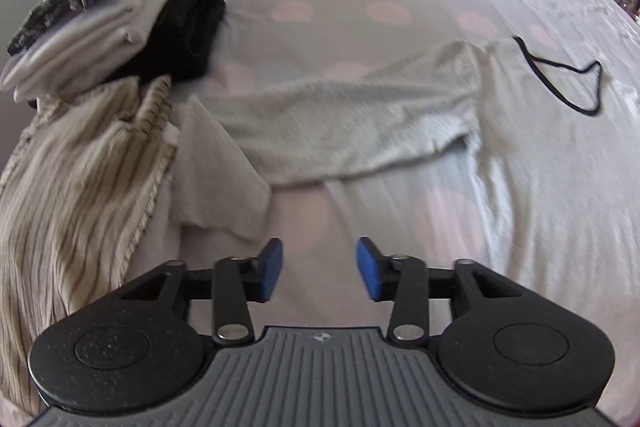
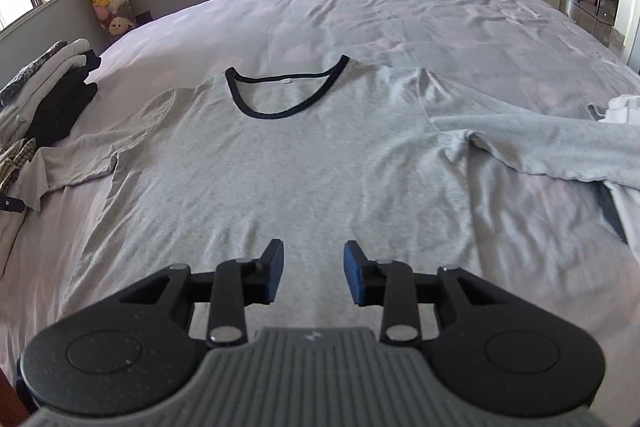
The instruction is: Fold clothes
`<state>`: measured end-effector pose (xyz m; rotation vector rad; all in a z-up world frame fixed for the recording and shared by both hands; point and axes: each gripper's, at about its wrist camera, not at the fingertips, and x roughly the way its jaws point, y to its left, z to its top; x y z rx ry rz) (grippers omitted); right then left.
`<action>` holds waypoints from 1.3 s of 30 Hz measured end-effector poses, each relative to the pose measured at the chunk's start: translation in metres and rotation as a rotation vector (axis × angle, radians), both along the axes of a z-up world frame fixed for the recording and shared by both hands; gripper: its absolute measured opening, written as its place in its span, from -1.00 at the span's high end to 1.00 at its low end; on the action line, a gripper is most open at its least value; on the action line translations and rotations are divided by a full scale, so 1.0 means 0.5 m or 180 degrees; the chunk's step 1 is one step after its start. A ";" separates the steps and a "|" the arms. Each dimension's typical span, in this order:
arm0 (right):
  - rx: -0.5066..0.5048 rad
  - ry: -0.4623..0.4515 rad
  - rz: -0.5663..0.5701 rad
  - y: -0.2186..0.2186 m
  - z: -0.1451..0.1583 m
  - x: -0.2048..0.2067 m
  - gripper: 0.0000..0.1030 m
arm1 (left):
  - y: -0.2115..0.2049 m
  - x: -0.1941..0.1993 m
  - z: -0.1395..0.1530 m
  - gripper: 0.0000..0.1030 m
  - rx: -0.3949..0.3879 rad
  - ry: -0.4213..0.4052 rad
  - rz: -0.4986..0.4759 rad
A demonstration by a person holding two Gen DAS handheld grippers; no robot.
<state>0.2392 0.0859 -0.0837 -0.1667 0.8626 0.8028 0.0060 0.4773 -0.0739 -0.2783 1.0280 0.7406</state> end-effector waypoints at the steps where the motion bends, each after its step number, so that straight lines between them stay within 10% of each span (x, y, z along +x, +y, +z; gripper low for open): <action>1: 0.0023 -0.0001 0.0006 0.024 -0.013 0.000 0.29 | 0.008 0.003 -0.006 -0.11 0.0066 0.0023 -0.0006; 12: 0.0247 -0.0311 0.0480 0.226 -0.117 0.006 0.26 | 0.090 0.014 -0.102 -0.29 0.0395 0.0342 0.0023; 15: 0.0265 -0.0442 0.0539 0.228 -0.136 0.003 0.26 | 0.120 0.010 -0.117 0.01 0.0372 0.0342 0.0157; 17: 0.0285 -0.0430 0.0549 0.227 -0.142 0.008 0.26 | 0.131 0.008 -0.102 0.66 0.0347 0.0248 0.0223; 20: 0.0310 -0.0471 0.0547 0.226 -0.141 0.020 0.26 | 0.144 0.005 -0.075 0.83 0.0315 0.0104 0.0310; 39: 0.0769 -0.0310 -0.0023 0.127 -0.091 0.084 0.26 | 0.151 0.085 0.419 0.85 0.0696 -0.0911 0.0574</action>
